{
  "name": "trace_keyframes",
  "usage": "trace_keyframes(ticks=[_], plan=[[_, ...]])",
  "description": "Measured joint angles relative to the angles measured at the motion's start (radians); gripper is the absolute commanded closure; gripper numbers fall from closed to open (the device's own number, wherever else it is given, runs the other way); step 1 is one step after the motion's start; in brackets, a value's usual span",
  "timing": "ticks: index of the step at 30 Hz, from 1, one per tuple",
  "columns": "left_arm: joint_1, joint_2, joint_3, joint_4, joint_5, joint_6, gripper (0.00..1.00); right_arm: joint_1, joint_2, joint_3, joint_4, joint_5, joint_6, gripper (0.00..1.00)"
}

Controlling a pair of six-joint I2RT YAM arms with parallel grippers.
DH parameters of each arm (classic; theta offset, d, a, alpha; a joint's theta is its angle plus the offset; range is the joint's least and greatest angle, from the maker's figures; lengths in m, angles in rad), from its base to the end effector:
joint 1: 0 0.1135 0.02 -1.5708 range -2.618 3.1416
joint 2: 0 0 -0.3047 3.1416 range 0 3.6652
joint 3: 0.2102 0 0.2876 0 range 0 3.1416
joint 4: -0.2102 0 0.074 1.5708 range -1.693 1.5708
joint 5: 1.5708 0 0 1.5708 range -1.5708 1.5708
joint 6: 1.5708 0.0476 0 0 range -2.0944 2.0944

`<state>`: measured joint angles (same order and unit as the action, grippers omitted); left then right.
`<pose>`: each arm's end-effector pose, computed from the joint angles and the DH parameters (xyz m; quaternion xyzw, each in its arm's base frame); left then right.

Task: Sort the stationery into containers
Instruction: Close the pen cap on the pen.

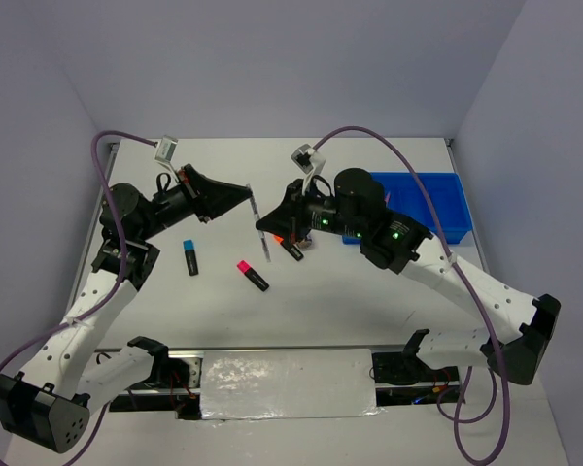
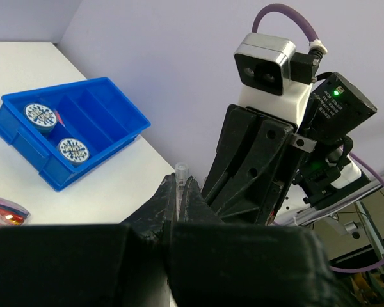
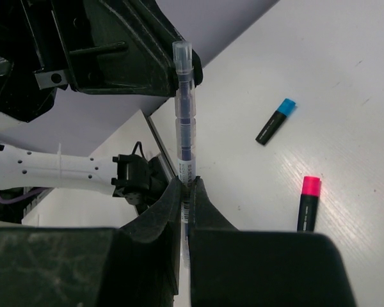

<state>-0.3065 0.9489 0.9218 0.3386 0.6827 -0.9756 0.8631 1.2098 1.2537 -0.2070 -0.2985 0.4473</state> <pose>0.2111 -0.0983 0.4475 0.0734 0.6130 -0.6135 0.4925 0.1900 0.2436 0.4515 -0.2498 0.7178 0.4798 0.4384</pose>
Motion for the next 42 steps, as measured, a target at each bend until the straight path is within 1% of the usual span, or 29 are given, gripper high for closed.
trace_keyframes(ticks=[8, 12, 15, 16, 17, 19, 20, 21, 25, 30, 33, 35, 36, 38, 40, 42], plan=[[0.002, 0.014, 0.001, 0.01, -0.032, 0.011, 1.0, -0.029, 0.073, 0.102, -0.076, -0.024, -0.046, 1.0], [0.001, 0.029, 0.012, 0.001, -0.049, 0.045, 1.0, -0.063, 0.108, 0.16, -0.132, -0.061, -0.075, 1.0], [-0.003, 0.032, 0.017, -0.008, -0.054, 0.065, 1.0, -0.079, 0.117, 0.168, -0.14, -0.093, -0.09, 1.0], [-0.004, 0.031, 0.018, -0.013, -0.055, 0.07, 0.96, -0.083, 0.119, 0.168, -0.14, -0.108, -0.095, 1.0], [-0.006, 0.031, 0.023, -0.024, -0.055, 0.079, 0.85, -0.084, 0.121, 0.168, -0.14, -0.12, -0.098, 1.0], [-0.01, 0.031, 0.043, -0.055, -0.06, 0.091, 0.79, -0.087, 0.122, 0.166, -0.13, -0.137, -0.099, 1.0], [-0.01, 0.031, 0.058, -0.075, -0.063, 0.101, 0.68, -0.087, 0.121, 0.165, -0.122, -0.142, -0.099, 1.0], [-0.011, 0.031, 0.075, -0.094, -0.068, 0.113, 0.66, -0.087, 0.12, 0.164, -0.111, -0.144, -0.098, 1.0], [-0.019, 0.037, 0.157, -0.171, -0.076, 0.14, 0.65, -0.087, 0.116, 0.164, -0.059, -0.152, -0.097, 1.0], [-0.028, 0.055, 0.186, -0.183, -0.064, 0.139, 0.62, -0.087, 0.105, 0.165, -0.02, -0.135, -0.09, 1.0], [-0.031, 0.062, 0.184, -0.183, -0.051, 0.137, 0.56, -0.087, 0.105, 0.165, -0.017, -0.126, -0.083, 1.0], [-0.033, 0.066, 0.182, -0.182, -0.039, 0.135, 0.58, -0.088, 0.105, 0.165, -0.017, -0.121, -0.077, 1.0], [-0.033, 0.066, 0.178, -0.18, -0.034, 0.135, 0.61, -0.088, 0.105, 0.166, -0.017, -0.121, -0.074, 1.0], [-0.033, 0.066, 0.163, -0.174, -0.02, 0.133, 0.61, -0.088, 0.105, 0.167, -0.017, -0.121, -0.07, 1.0], [-0.036, 0.066, 0.147, -0.172, -0.003, 0.13, 0.6, -0.089, 0.105, 0.17, -0.014, -0.12, -0.066, 1.0], [-0.037, 0.067, 0.139, -0.161, 0.008, 0.127, 0.6, -0.089, 0.105, 0.174, -0.015, -0.12, -0.061, 1.0]])
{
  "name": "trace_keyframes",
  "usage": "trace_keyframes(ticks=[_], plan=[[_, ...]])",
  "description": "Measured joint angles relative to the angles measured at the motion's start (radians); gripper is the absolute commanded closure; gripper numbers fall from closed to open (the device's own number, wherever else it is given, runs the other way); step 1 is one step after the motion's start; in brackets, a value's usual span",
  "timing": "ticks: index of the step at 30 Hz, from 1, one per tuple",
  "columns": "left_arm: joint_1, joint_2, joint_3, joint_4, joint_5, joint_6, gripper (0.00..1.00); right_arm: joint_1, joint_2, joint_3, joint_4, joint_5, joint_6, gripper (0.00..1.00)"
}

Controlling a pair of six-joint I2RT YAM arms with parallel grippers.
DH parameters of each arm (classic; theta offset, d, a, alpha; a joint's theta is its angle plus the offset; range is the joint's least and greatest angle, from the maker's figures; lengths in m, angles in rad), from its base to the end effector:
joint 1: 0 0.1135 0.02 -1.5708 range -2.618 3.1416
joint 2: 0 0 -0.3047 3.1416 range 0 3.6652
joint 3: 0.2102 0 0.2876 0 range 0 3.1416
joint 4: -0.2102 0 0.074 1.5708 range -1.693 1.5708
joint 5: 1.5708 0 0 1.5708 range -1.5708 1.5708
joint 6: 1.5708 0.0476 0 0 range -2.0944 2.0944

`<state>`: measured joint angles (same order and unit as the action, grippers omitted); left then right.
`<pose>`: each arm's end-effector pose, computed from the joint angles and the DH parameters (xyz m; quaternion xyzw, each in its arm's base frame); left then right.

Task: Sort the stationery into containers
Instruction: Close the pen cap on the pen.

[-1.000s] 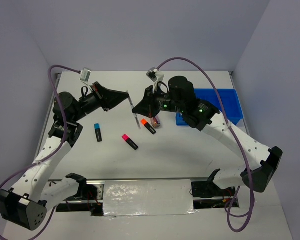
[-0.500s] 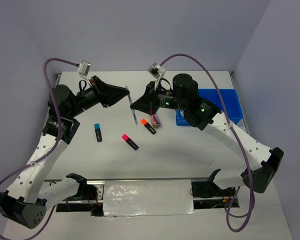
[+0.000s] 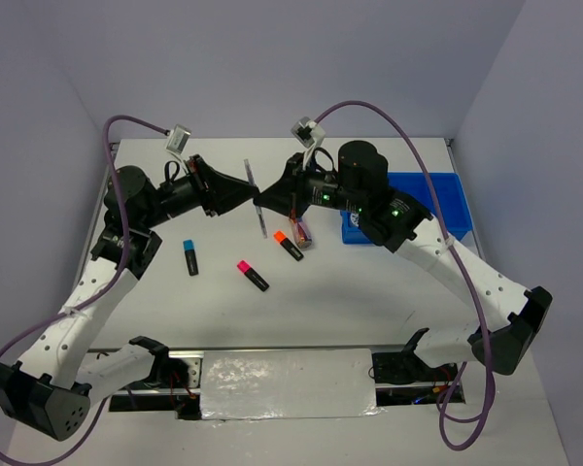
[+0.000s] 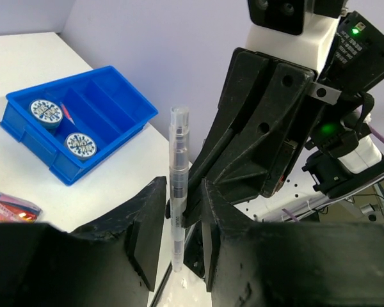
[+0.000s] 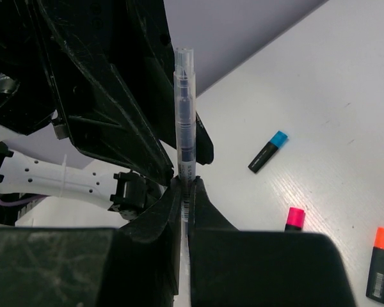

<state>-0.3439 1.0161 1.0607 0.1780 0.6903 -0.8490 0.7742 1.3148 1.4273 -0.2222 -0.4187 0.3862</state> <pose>0.2212 -0.1114 0.4694 0.1092 0.6348 -0.5877 0.4896 0.2241 0.2462 0.4866 -0.2765 0.6881 0.4873 0.4610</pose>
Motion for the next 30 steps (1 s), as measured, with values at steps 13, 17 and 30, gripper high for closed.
trace_keyframes(ticks=[13, 17, 30], plan=[[0.001, 0.003, -0.006, 0.063, 0.006, -0.017, 1.0, 0.0, 0.01, 0.032, 0.001, -0.032, 0.014, 1.0], [0.001, 0.011, -0.005, 0.061, 0.017, -0.013, 1.0, -0.013, 0.01, 0.012, 0.028, -0.071, 0.011, 0.56], [-0.009, 0.053, 0.026, -0.081, 0.204, 0.156, 1.0, -0.194, -0.002, 0.095, 0.012, -0.2, 0.018, 0.3]])
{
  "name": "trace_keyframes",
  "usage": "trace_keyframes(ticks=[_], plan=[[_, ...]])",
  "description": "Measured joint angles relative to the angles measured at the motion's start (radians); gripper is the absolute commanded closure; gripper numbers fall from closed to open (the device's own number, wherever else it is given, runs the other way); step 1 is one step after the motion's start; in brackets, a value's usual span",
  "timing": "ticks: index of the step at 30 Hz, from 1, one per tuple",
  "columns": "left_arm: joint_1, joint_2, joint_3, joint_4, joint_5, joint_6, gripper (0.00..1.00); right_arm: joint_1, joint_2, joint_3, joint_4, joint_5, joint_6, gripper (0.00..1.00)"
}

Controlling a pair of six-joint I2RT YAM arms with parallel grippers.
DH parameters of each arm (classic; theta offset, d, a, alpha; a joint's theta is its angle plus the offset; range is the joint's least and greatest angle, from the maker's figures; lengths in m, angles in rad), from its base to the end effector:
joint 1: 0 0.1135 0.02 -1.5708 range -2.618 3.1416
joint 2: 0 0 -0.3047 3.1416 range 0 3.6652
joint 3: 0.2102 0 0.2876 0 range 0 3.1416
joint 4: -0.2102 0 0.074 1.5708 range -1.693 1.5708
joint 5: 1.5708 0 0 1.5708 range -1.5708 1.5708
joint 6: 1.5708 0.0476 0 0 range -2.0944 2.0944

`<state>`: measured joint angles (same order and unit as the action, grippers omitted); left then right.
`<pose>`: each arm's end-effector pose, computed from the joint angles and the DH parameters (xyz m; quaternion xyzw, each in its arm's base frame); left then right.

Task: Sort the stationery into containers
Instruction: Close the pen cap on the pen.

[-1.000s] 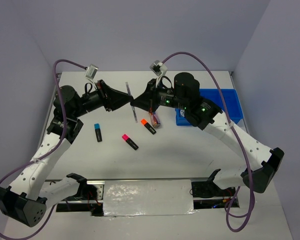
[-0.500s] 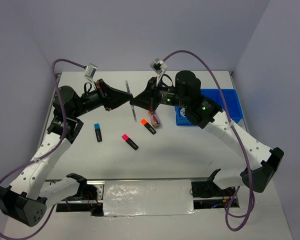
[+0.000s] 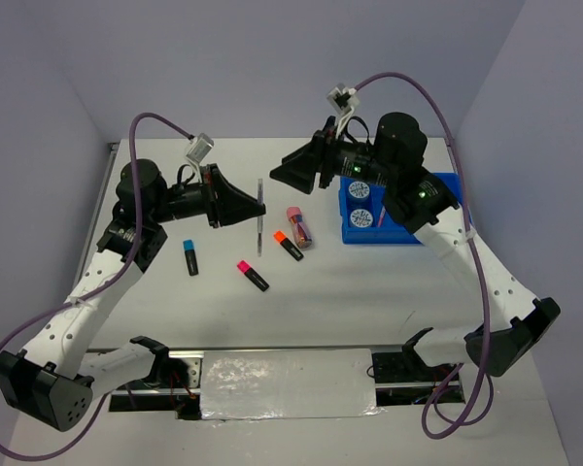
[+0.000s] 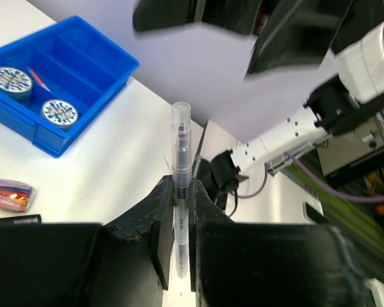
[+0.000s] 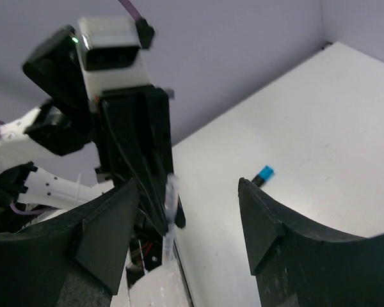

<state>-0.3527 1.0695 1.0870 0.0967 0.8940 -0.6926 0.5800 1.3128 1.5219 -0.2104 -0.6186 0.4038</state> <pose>0.2283 -0.1236 0.4575 0.2164 0.6461 -0.5852 0.4395 0.2506 0.1972 0.5251 -0.2736 0.6525 0.5078 0.4916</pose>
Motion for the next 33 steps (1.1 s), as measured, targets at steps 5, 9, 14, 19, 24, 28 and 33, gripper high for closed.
trace_keyframes(ticks=[5, 9, 14, 19, 24, 28, 33], plan=[[-0.014, 0.0, 0.0, -0.035, 0.048, 0.04, 1.0, 0.005, 0.023, 0.056, 0.025, -0.023, 0.04, 0.33], [-0.019, 0.0, 0.0, -0.057, 0.058, 0.061, 1.0, 0.025, 0.053, 0.059, 0.028, -0.04, 0.059, 0.34], [-0.02, 0.0, 0.0, -0.058, 0.058, 0.061, 1.0, 0.076, 0.082, 0.056, 0.014, -0.038, 0.058, 0.48], [-0.02, 0.001, 0.006, -0.055, 0.058, 0.06, 1.0, 0.109, 0.079, 0.033, 0.021, -0.032, 0.063, 0.6], [-0.02, 0.001, 0.009, -0.029, 0.059, 0.047, 1.0, 0.114, 0.077, 0.006, 0.023, -0.026, 0.066, 0.63], [-0.02, 0.004, 0.005, 0.003, 0.059, 0.008, 1.0, 0.114, 0.073, -0.008, 0.032, -0.023, 0.068, 0.97], [-0.02, 0.011, 0.003, 0.047, 0.065, -0.023, 1.0, 0.118, 0.052, -0.023, 0.048, -0.006, 0.077, 1.0]])
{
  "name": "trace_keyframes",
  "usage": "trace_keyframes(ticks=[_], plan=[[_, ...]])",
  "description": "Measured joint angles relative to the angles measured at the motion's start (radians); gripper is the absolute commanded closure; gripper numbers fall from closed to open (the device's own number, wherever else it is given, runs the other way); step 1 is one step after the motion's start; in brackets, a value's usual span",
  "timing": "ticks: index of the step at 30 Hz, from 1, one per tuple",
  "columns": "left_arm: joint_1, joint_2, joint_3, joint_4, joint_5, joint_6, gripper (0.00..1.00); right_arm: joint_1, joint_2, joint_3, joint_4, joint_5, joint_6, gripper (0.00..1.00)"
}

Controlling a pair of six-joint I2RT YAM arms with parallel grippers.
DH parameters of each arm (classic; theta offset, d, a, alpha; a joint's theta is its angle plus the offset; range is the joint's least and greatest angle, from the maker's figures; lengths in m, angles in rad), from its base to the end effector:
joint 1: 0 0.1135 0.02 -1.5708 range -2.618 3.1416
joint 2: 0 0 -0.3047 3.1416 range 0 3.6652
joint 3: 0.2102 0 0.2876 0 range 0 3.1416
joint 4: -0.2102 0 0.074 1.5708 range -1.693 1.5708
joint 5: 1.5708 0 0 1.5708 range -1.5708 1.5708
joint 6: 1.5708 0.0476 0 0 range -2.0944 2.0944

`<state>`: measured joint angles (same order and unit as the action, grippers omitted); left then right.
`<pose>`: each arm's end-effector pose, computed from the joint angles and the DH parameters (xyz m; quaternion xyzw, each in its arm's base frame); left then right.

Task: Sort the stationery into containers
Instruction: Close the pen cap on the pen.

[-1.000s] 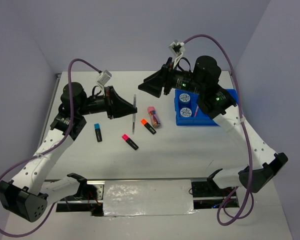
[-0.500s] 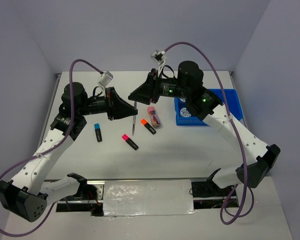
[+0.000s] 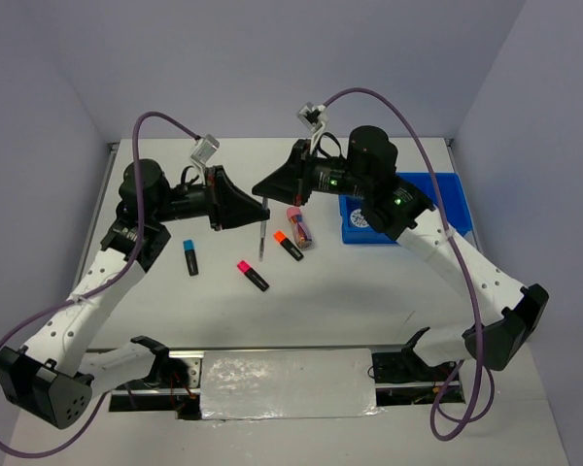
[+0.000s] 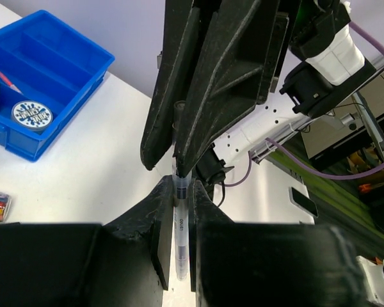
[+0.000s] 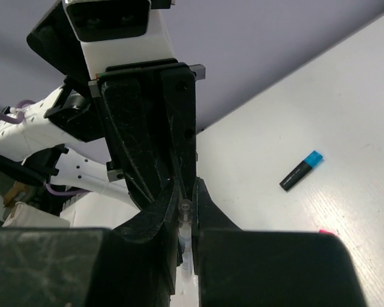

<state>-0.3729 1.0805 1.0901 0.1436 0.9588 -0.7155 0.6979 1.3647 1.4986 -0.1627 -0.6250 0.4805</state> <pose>0.2255 -0.1300 0.4605 0.2466 0.6288 -0.6056 0.4208 0.2433 0.2404 0.5055 -0.2870 0.6552 0.5518 0.4288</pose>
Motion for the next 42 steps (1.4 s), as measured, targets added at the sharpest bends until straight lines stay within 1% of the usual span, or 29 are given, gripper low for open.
trace_keyframes(ticks=[3, 6, 11, 17, 21, 22, 24, 25, 26, 27, 28, 29, 31, 35, 38, 42], plan=[[-0.002, 0.005, 0.001, -0.011, -0.001, 0.006, 1.0, 0.004, -0.029, -0.062, 0.058, 0.014, 0.01, 1.0], [0.003, 0.024, 0.023, -0.077, 0.012, 0.029, 1.0, 0.018, -0.057, -0.14, 0.126, 0.054, 0.014, 1.0], [0.06, 0.097, 0.097, -0.139, 0.136, 0.029, 1.0, 0.074, -0.116, -0.266, 0.272, 0.209, -0.009, 1.0], [0.1, 0.164, 0.167, -0.123, 0.286, -0.002, 1.0, 0.136, -0.182, -0.439, 0.494, 0.37, -0.006, 1.0], [0.114, 0.193, 0.192, -0.053, 0.35, -0.054, 1.0, 0.164, -0.195, -0.487, 0.597, 0.431, 0.008, 1.0], [0.117, 0.194, 0.193, -0.037, 0.357, -0.061, 1.0, 0.166, -0.193, -0.487, 0.606, 0.436, 0.011, 0.96], [0.117, 0.194, 0.193, -0.016, 0.365, -0.065, 1.0, 0.166, -0.193, -0.473, 0.604, 0.438, 0.02, 0.84], [0.116, 0.192, 0.193, -0.016, 0.365, -0.06, 1.0, 0.165, -0.19, -0.451, 0.575, 0.433, 0.019, 0.69], [0.113, 0.188, 0.193, -0.018, 0.361, -0.05, 1.0, 0.163, -0.183, -0.422, 0.535, 0.426, 0.019, 0.58], [0.109, 0.179, 0.193, -0.013, 0.328, -0.043, 1.0, 0.161, -0.176, -0.386, 0.461, 0.404, 0.014, 0.48], [0.109, 0.164, 0.185, -0.023, 0.304, -0.025, 1.0, 0.154, -0.173, -0.357, 0.425, 0.39, 0.014, 0.45], [0.109, 0.143, 0.173, -0.018, 0.243, -0.013, 1.0, 0.149, -0.159, -0.318, 0.352, 0.352, 0.008, 0.42], [0.104, 0.096, 0.138, -0.008, 0.142, 0.011, 1.0, 0.14, -0.134, -0.269, 0.223, 0.298, -0.003, 0.38], [0.089, 0.012, 0.058, -0.037, -0.024, 0.034, 1.0, 0.096, -0.122, -0.22, 0.062, 0.262, -0.033, 0.37], [0.083, -0.005, 0.03, -0.041, -0.117, 0.029, 1.0, 0.074, -0.132, -0.226, 0.034, 0.243, -0.045, 0.38], [0.081, -0.027, -0.014, -0.023, -0.194, -0.021, 1.0, 0.076, -0.153, -0.291, 0.06, 0.196, -0.03, 0.4]])
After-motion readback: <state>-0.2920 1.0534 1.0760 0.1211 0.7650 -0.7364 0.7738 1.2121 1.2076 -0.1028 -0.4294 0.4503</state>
